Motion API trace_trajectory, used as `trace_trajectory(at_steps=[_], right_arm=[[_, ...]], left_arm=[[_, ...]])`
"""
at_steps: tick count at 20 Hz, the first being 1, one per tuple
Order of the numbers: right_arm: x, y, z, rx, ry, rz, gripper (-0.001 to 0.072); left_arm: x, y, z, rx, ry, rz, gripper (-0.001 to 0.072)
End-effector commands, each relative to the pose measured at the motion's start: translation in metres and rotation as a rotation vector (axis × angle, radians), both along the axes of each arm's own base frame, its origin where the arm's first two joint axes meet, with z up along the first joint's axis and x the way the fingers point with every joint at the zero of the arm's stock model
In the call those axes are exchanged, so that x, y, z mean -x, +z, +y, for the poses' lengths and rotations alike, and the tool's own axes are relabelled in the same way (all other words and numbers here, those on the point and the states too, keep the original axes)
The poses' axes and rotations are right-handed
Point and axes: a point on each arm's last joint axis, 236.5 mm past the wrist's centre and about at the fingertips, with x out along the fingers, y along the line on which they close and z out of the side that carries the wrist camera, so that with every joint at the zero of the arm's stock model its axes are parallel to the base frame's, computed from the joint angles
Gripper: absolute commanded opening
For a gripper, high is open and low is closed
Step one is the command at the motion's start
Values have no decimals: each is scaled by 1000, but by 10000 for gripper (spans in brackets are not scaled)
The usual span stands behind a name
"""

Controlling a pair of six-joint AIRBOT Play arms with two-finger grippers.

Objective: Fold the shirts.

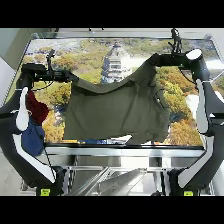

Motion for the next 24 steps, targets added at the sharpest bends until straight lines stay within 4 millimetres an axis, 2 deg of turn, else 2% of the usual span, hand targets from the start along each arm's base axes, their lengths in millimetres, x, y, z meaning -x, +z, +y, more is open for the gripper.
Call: trace_trajectory(at_steps=[1,2,4,6,8,10,11,14,16,17,19,21,22,24], right_arm=[[-5,0,-14,-44,-33,22,379],[3,7,-25,-59,-33,53,378],[32,15,-52,-68,22,128,377],[73,17,-73,-75,115,230,365],[114,15,-83,-95,212,358,364],[143,8,-82,-120,273,463,364],[149,5,-80,-132,273,486,363],[180,-11,-71,-170,294,577,364],[207,-18,-70,-190,301,627,363],[220,-20,-68,-200,297,635,363],[249,-23,-68,-214,289,641,363],[275,-25,-75,-222,245,633,363],[281,-28,-82,-214,188,612,363],[271,-33,-106,-192,15,536,366]], left_arm=[[-30,8,18,-14,56,-21,690],[-30,18,28,-30,67,-7,683],[-15,28,55,-105,60,57,682],[12,27,83,-182,65,153,682],[50,23,98,-181,80,274,682],[100,10,98,-147,75,410,682],[128,-1,96,-141,77,478,682],[220,-43,90,-174,95,674,681],[271,-68,88,-223,95,765,681],[286,-77,84,-235,109,776,682],[302,-91,77,-266,130,753,681],[321,-96,66,-258,123,780,682],[329,-99,63,-254,126,792,681],[336,-107,61,-259,146,798,681]])
